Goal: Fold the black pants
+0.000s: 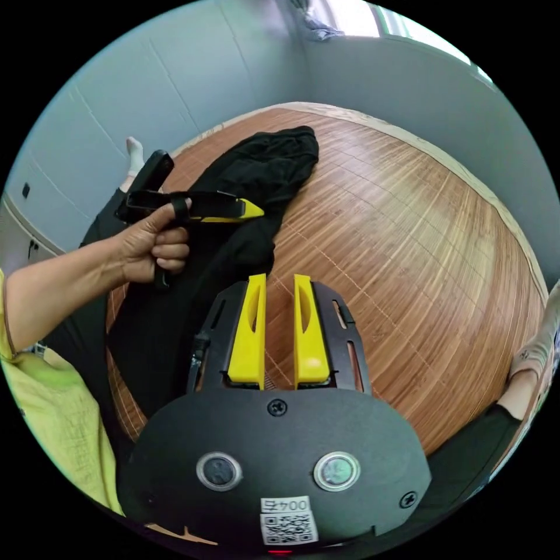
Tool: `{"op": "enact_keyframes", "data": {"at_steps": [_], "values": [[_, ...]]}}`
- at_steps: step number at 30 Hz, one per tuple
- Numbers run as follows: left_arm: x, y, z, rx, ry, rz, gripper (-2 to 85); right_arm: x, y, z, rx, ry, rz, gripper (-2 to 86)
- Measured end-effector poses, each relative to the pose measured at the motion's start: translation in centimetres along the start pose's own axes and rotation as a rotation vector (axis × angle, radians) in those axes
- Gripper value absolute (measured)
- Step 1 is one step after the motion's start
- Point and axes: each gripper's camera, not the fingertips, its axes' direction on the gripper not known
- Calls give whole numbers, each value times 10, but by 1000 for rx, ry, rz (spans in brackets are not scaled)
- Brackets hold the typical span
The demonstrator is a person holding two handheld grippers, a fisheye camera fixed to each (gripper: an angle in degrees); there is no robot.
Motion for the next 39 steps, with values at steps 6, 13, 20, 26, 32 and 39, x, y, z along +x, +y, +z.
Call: {"op": "enact_keyframes", "data": {"at_steps": [6, 13, 20, 26, 32, 39], "values": [[-22, 6, -9, 11, 47, -8, 10, -26, -2, 9, 23, -15, -107, 88], [-39, 15, -17, 12, 81, -15, 14, -33, 0, 9, 37, -69, -129, 104], [-44, 33, -31, 59, 103, 23, 33, -43, -16, 33, 61, -78, -101, 53], [-49, 52, -44, 128, 79, -9, 46, -15, -8, 40, 13, -51, 115, 31], [-47, 65, -48, 123, 69, -20, 33, -2, 3, 10, 76, -46, 208, 17], [-37, 81, -52, 121, 40, -23, 29, -59, -11, 14, 179, -131, -53, 83]]}}
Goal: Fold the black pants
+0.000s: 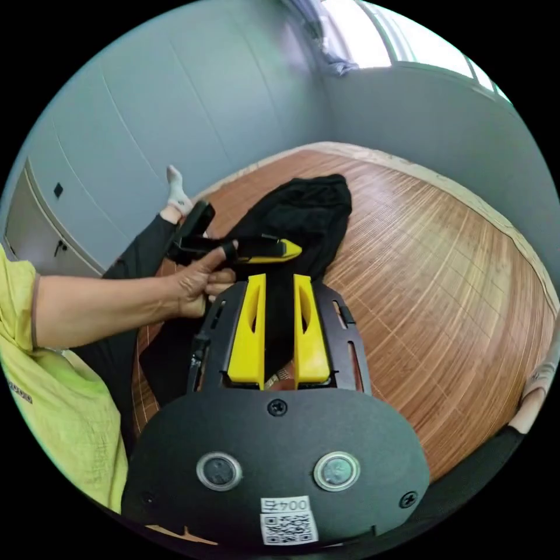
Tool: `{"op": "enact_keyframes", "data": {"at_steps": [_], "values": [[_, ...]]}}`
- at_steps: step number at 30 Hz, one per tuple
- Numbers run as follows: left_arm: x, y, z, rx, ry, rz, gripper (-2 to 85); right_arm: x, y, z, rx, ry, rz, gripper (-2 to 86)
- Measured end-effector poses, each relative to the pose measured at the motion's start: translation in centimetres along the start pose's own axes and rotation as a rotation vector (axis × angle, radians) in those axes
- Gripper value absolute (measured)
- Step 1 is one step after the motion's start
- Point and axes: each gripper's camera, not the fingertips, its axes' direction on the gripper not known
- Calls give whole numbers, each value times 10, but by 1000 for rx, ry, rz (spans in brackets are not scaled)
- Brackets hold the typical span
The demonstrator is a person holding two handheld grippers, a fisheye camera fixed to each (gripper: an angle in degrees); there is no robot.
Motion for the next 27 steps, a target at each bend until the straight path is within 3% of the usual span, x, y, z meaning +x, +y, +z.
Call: {"op": "enact_keyframes", "data": {"at_steps": [4, 15, 20, 27], "values": [[8, 10, -2, -2, -19, -10, 34, 6, 7, 47, -197, 113, -20, 89], [75, 48, -53, 30, -13, 59, 65, -22, 46, -26, -11, -2, 34, 157], [135, 123, -129, -16, -331, 277, 61, -59, 85, -30, -68, 14, 84, 133], [159, 215, -122, -139, -536, 397, 56, -76, 92, -1, -190, 44, 80, 102]]}}
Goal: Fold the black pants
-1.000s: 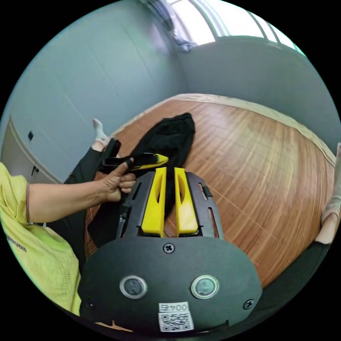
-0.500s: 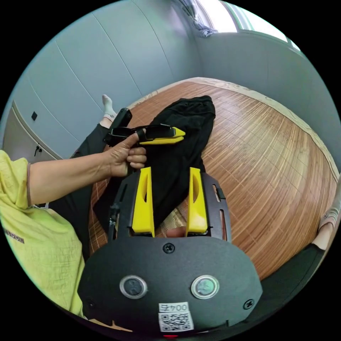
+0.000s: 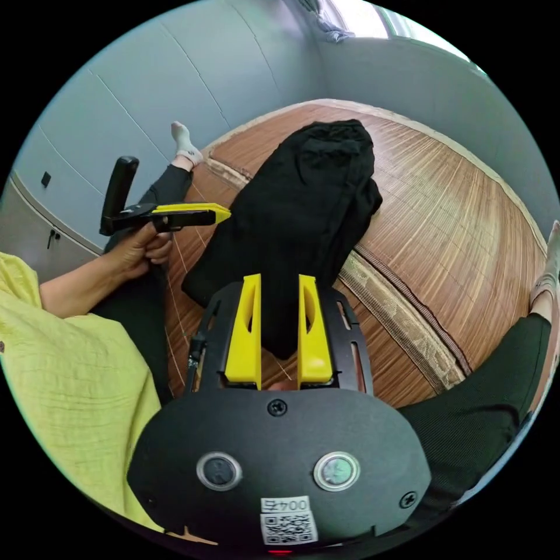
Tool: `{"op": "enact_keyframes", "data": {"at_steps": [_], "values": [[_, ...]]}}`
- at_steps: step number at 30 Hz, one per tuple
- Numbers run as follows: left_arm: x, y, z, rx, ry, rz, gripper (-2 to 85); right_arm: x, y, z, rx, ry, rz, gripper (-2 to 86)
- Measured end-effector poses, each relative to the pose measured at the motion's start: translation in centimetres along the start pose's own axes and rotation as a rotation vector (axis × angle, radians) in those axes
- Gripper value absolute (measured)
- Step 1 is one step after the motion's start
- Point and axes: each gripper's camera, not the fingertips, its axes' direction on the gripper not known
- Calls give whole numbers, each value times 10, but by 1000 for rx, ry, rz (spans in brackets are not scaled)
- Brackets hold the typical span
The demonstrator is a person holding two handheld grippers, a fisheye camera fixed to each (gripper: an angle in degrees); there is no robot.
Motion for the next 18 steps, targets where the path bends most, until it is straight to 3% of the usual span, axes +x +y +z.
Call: {"op": "enact_keyframes", "data": {"at_steps": [3, 9, 15, 18], "values": [[14, 14, 17, -61, -70, 48, 52, 6, -8, 27, -125, 55, 1, 86], [10, 10, -16, -27, -11, -56, 36, 45, -9, 26, -81, -66, 112, 62], [32, 15, -53, -163, 108, -32, 42, 72, -9, 25, -48, -166, 177, 62], [46, 23, -56, -264, 261, -14, 69, 82, -9, 25, -44, -192, 196, 60]]}}
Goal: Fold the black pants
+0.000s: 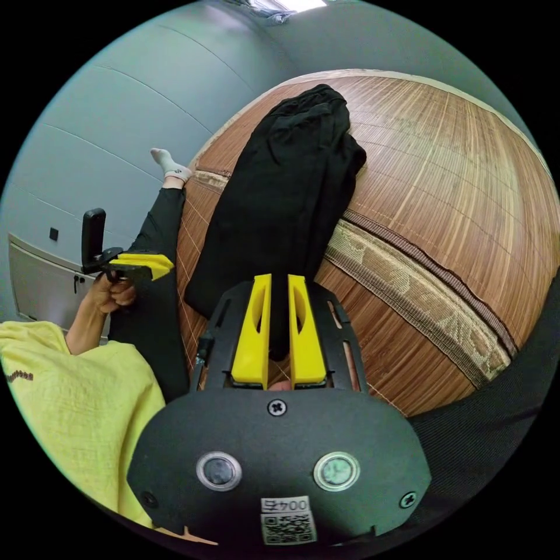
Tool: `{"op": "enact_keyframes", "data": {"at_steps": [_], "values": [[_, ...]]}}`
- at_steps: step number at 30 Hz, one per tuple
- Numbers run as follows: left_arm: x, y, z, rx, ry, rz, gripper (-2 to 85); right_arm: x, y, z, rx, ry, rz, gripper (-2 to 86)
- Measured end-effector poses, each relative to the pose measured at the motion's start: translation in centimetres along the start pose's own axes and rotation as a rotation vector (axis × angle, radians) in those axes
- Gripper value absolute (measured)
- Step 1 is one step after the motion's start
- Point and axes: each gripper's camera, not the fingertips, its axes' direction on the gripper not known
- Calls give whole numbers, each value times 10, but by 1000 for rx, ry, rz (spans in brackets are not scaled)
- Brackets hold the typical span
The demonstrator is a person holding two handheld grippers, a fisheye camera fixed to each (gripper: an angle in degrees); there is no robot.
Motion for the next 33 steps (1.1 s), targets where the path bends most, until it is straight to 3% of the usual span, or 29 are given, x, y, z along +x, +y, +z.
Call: {"op": "enact_keyframes", "data": {"at_steps": [4, 11, 15, 23, 28, 33], "values": [[14, 3, 23, -182, -29, 35, 105, 5, -3, -3, 1, 9, -7, 60], [25, -1, 50, -362, -76, -2, 76, 19, -6, -13, 8, -8, 12, 68], [45, 9, 35, -323, -113, 35, 77, 31, 1, -36, 4, -58, 116, 100], [124, 36, 5, -45, -210, 291, 90, 84, 32, -42, -109, -315, 442, 114], [161, 45, 36, -48, -213, 405, 108, 85, 33, -32, -184, -294, 456, 85], [182, 55, 63, -92, -309, 465, 131, 85, 43, -42, -127, -377, 451, 48]]}}
